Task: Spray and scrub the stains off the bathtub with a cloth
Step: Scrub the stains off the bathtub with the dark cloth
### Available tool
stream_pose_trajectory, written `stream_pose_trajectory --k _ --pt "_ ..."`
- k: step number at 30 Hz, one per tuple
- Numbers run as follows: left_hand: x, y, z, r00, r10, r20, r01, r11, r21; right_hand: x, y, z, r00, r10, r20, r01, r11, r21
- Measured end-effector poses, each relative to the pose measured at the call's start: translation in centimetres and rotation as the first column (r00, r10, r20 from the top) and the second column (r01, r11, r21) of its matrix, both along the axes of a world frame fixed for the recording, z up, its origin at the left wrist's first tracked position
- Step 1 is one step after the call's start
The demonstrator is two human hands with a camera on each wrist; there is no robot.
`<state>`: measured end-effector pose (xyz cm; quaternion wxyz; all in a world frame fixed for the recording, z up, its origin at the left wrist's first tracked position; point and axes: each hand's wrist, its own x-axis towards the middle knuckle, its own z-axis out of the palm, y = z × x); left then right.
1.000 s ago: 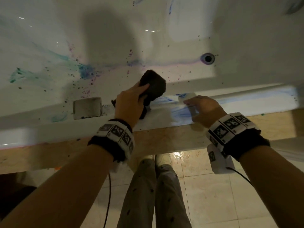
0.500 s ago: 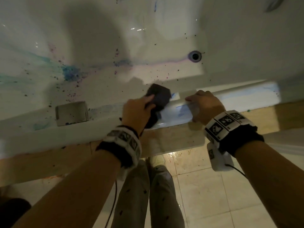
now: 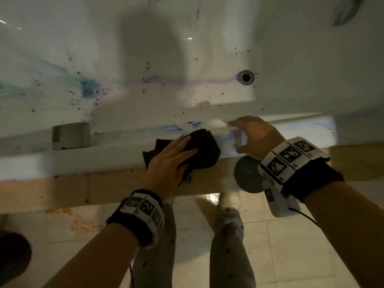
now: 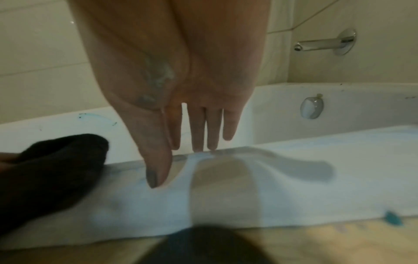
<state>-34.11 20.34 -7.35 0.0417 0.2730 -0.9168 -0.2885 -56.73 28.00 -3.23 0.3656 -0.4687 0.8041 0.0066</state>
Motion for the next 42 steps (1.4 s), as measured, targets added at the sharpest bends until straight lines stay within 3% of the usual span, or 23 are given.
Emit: stream_pose_trajectory --k 2,4,7,9,10,13,16,19,21,25,29,31,33,36,39,42 --pt "-0.6 0.7 0.0 0.994 0.105 -0.03 -0.106 0.993 -0.045 -2.4 1.7 0.2 0.999 -0.046 -0.019 0.046 0.998 -0.03" --pt "-2.0 0.9 0.2 0.963 0.268 -0.02 -0.268 0.963 -0.023 -4.5 3.3 0.7 0.999 -0.003 -0.034 0.004 0.999 0.049" --pt "-5.2 -1.5 0.2 0.819 0.572 0.053 -0.571 0.82 -0.025 -6.2 4.8 1.0 0.998 0.058 0.003 -0.058 0.996 0.063" --pt "-6.0 -3.8 0.2 0.735 0.667 0.122 -0.66 0.745 -0.097 -6.4 4.9 0.6 0.999 0.053 0.008 -0.054 0.998 0.046" --pt "-5.7 -4.6 0.5 0.727 0.679 0.104 -0.663 0.733 -0.152 -6.5 4.7 0.2 0.999 0.046 0.003 -0.046 0.998 0.047" --pt "-3.0 -4.1 2.8 0.78 0.615 -0.119 -0.623 0.74 -0.255 -6.4 4.0 -0.3 0.998 0.046 -0.033 -0.044 0.997 0.064" --pt "-1.6 -1.0 3.8 0.79 0.609 -0.078 -0.612 0.79 -0.039 -6.4 3.6 -0.2 0.999 0.016 -0.028 -0.014 0.998 0.067" --pt "-2.0 1.9 2.0 0.946 0.325 0.009 -0.323 0.943 -0.078 -6.4 2.7 0.0 0.998 0.044 -0.039 -0.04 0.994 0.101" --pt "-1.9 2.1 0.1 0.973 0.229 0.018 -0.226 0.969 -0.1 -6.3 2.2 0.0 0.997 0.061 -0.042 -0.056 0.991 0.119" --pt "-3.1 0.5 -0.3 0.928 0.373 -0.02 -0.373 0.923 -0.094 -6.2 1.6 0.0 0.994 0.087 -0.07 -0.077 0.987 0.143" --pt "-5.6 -2.7 1.1 0.754 0.656 0.019 -0.656 0.755 -0.024 -6.2 1.5 -0.1 0.994 0.078 -0.078 -0.066 0.986 0.155" --pt "-6.6 -2.7 2.6 0.757 0.653 -0.011 -0.653 0.757 0.025 -6.3 1.5 -0.3 0.994 0.074 -0.076 -0.062 0.986 0.154" --pt "-7.6 -0.8 4.2 0.854 0.513 -0.086 -0.511 0.858 0.041 -6.4 1.5 -0.3 0.996 0.058 -0.063 -0.048 0.988 0.149" --pt "-8.6 2.9 3.5 0.985 0.164 0.054 -0.167 0.985 0.053 -6.6 1.5 -0.3 0.997 0.06 -0.049 -0.053 0.989 0.141" --pt "-8.0 4.1 1.1 0.992 0.014 0.125 -0.016 1.0 0.015 -6.8 1.6 -0.3 0.998 0.055 -0.032 -0.051 0.99 0.132" --pt "-8.0 3.8 0.0 0.997 0.04 0.062 -0.038 0.999 -0.031 -6.9 1.6 -0.4 0.999 0.045 -0.015 -0.043 0.993 0.11"
